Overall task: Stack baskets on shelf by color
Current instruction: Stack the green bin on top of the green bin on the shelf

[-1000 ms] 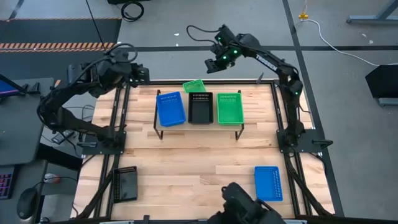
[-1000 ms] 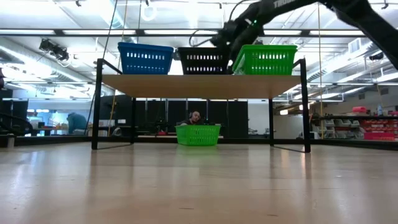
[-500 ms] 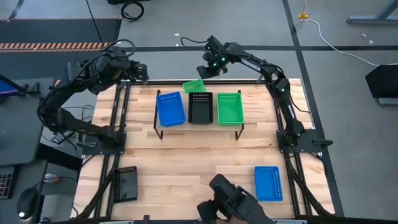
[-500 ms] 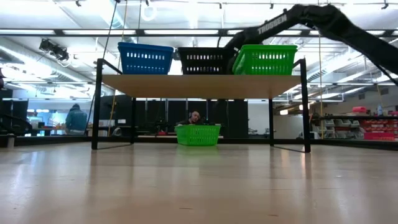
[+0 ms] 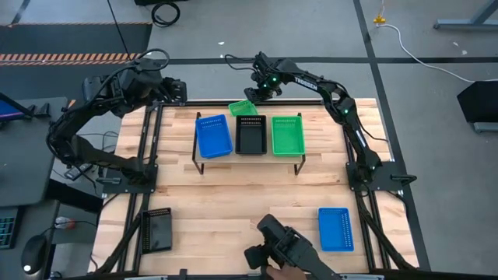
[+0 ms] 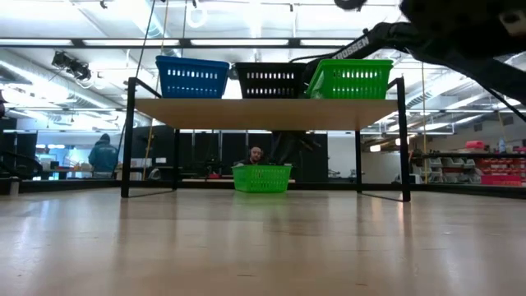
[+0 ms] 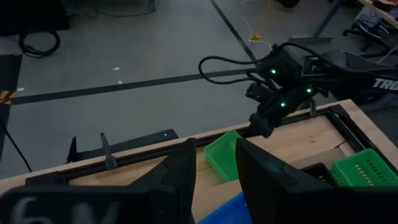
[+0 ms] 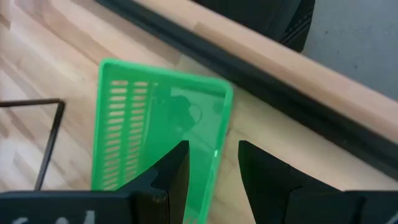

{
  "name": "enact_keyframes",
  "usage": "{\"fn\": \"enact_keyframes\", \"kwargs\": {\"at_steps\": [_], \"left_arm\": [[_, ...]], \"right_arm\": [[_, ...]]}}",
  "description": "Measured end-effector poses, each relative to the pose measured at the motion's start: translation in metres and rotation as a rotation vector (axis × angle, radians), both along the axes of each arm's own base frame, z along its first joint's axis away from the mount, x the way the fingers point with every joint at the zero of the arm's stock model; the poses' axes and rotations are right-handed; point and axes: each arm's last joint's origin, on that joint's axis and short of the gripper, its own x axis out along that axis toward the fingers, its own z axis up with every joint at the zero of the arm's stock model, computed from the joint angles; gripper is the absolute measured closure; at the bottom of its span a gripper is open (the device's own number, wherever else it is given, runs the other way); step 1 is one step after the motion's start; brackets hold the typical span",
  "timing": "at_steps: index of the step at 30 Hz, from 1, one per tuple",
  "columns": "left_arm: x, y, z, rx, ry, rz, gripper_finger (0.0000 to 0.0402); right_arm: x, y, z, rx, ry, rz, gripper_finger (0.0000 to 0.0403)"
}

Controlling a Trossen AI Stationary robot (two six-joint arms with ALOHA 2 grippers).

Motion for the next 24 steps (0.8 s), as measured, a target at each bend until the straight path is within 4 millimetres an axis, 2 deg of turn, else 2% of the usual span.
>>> {"fn": "enact_keyframes", "kwargs": {"at_steps": [15,24], "left_arm": [[0.001,-0.001,-0.001,-0.038,-0.012,-0.051,0.0283],[0.001,-0.001,-0.001,-0.038,-0.011,-0.051,0.0283]], "right_arm": [[0.003,-0.008,-0.023,0.001,0.026,-0.027,0.0259],[0.009,-0.003,-0.023,-0.021,0.024,-0.002,0.0259]]}}
